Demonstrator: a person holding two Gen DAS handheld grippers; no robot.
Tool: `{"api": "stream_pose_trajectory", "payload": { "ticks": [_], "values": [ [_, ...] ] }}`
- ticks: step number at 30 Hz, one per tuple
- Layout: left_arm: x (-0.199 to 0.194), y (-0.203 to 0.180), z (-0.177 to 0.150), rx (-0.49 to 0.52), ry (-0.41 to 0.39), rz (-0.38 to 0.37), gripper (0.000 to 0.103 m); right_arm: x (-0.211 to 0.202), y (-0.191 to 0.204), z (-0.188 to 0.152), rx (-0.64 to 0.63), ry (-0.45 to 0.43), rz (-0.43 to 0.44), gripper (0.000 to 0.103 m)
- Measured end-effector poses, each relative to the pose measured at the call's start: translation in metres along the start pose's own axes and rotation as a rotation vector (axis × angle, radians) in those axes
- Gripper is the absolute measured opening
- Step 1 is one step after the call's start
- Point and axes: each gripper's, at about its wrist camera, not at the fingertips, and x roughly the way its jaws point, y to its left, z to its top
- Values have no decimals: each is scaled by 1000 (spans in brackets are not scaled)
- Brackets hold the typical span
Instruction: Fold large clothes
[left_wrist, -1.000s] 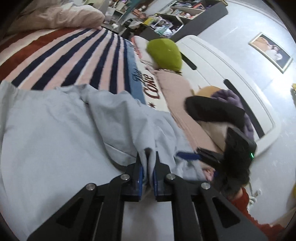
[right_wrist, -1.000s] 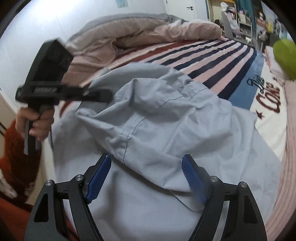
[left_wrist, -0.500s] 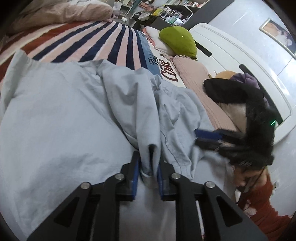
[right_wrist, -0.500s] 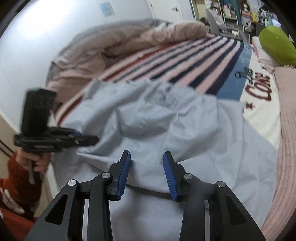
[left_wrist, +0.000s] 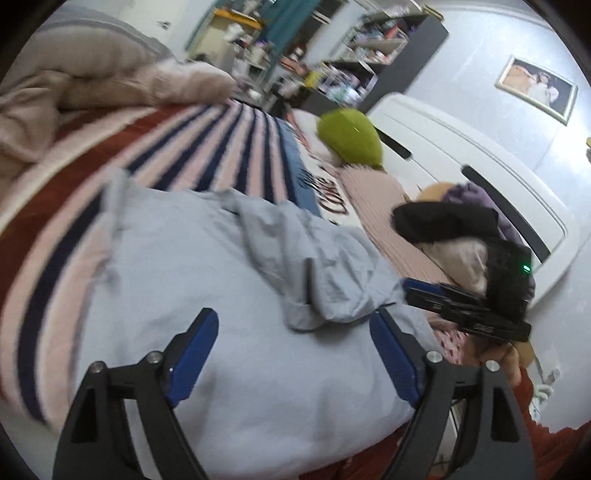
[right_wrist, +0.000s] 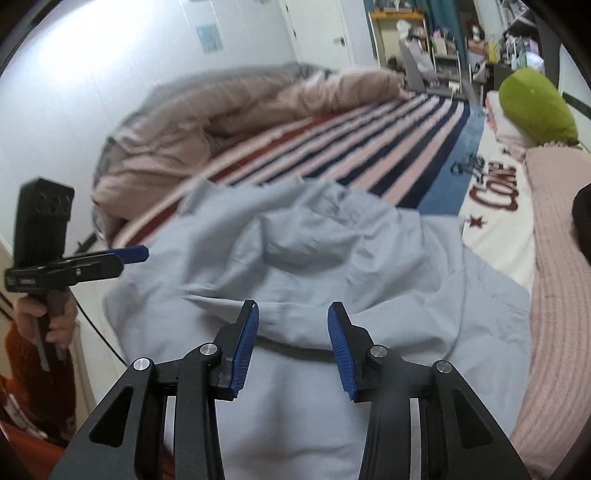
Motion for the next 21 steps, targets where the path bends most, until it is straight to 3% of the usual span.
{"api": "stream_pose_trajectory", "payload": {
  "ticks": [9,17,19,21],
  "values": [
    [-42,72,-53,-177,-45,270,83,-15,55,-33,-21,-56,-4,35],
    [-48,115,-109,-321,-25,284,83,16,91,-60,-29,-36,-2,36],
    [-41,122,-117,-371,-22,218,83,28,98,-66,-51,-10,-34,36],
    [-31,126,-126,-408,-33,77,83,41,102,-71,-66,8,-48,36]
  ]
}}
